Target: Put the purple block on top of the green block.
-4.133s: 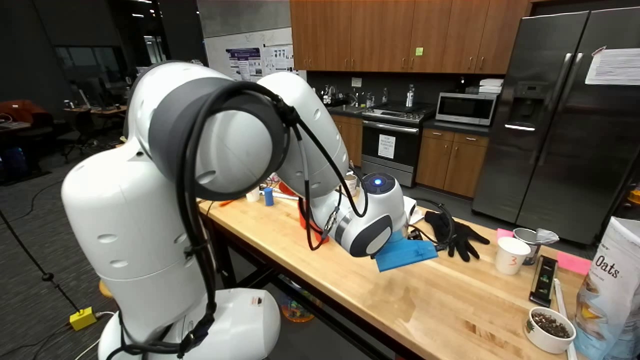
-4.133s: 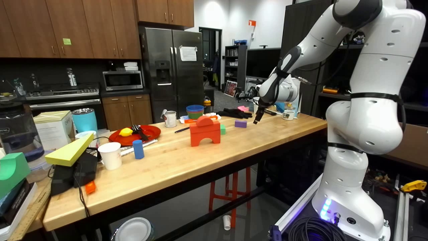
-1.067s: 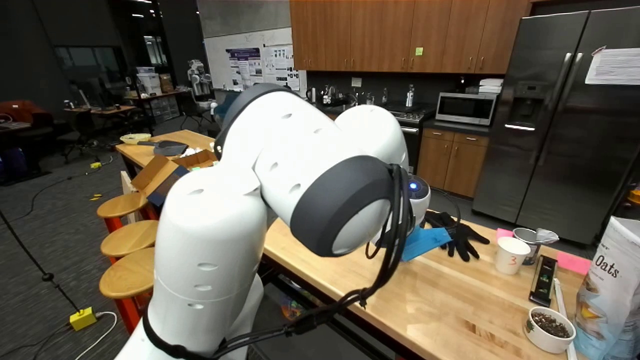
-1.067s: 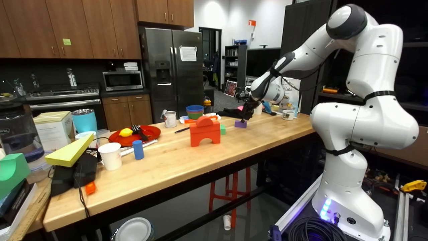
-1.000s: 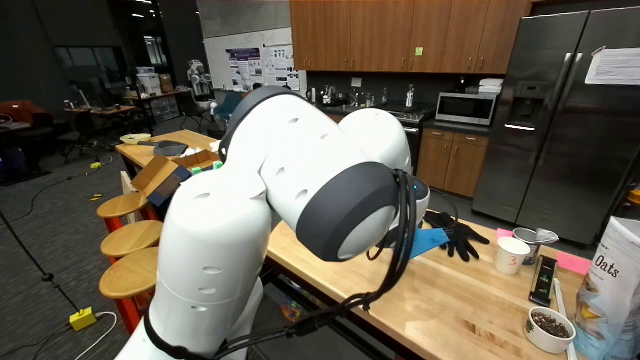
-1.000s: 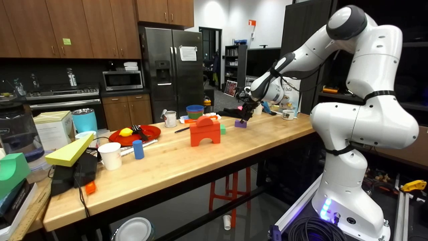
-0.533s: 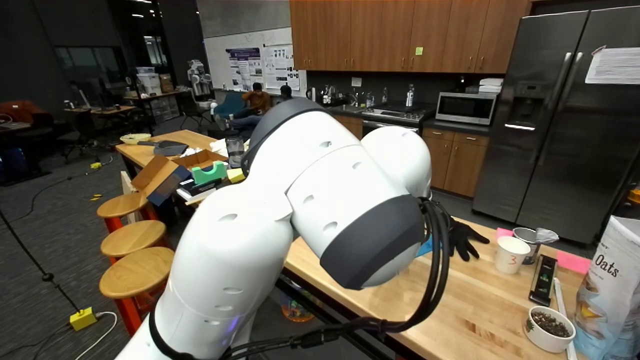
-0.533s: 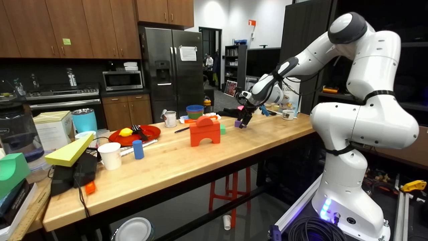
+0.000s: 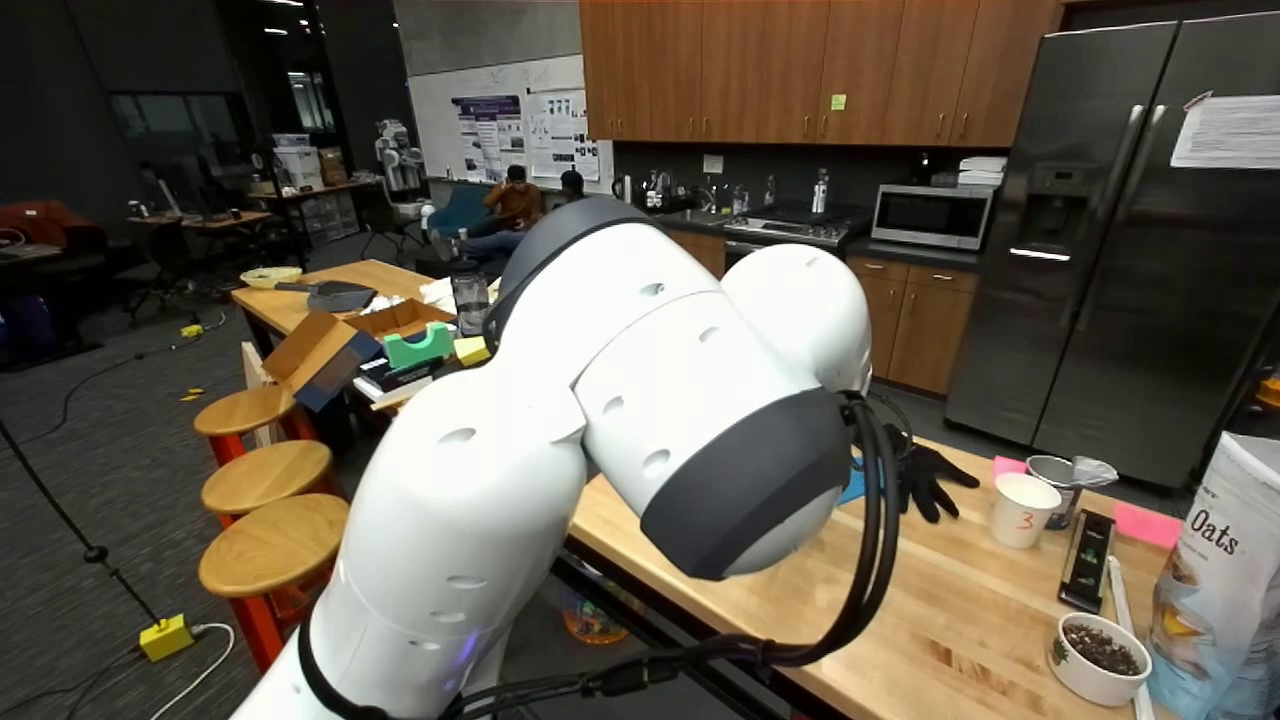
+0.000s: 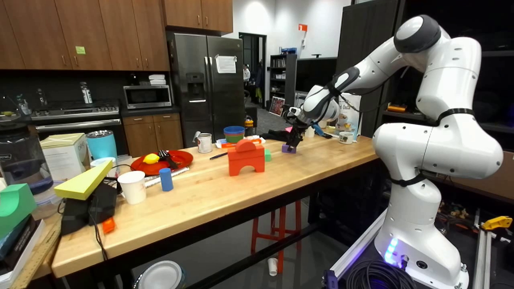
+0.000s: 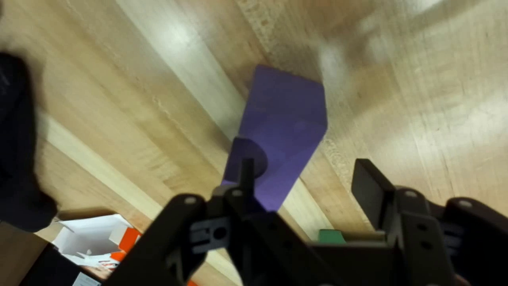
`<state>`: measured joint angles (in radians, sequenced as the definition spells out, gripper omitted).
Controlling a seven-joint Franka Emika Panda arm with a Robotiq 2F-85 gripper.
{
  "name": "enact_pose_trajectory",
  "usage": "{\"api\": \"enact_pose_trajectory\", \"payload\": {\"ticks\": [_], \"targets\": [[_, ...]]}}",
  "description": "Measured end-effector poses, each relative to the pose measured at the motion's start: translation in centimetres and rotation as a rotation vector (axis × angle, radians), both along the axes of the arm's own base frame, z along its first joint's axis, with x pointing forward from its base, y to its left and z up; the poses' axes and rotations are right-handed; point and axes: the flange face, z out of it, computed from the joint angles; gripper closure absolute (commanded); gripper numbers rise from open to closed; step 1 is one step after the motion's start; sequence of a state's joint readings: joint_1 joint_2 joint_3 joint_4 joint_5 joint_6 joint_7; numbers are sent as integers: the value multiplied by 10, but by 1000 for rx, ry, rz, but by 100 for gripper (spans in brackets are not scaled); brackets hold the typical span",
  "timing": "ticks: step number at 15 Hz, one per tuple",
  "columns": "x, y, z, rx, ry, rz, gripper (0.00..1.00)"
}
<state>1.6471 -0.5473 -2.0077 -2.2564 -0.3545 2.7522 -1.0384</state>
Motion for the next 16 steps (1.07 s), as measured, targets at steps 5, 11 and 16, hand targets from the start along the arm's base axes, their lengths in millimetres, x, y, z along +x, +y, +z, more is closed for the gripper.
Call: {"api": "enact_pose_trajectory", "payload": {"ticks": [5,11,16], "targets": [[6,-7,6,-19,2,-8,97],[10,-8,7,-26,-8,10,95],[10,-18,28,-78,-124,27,95]]}}
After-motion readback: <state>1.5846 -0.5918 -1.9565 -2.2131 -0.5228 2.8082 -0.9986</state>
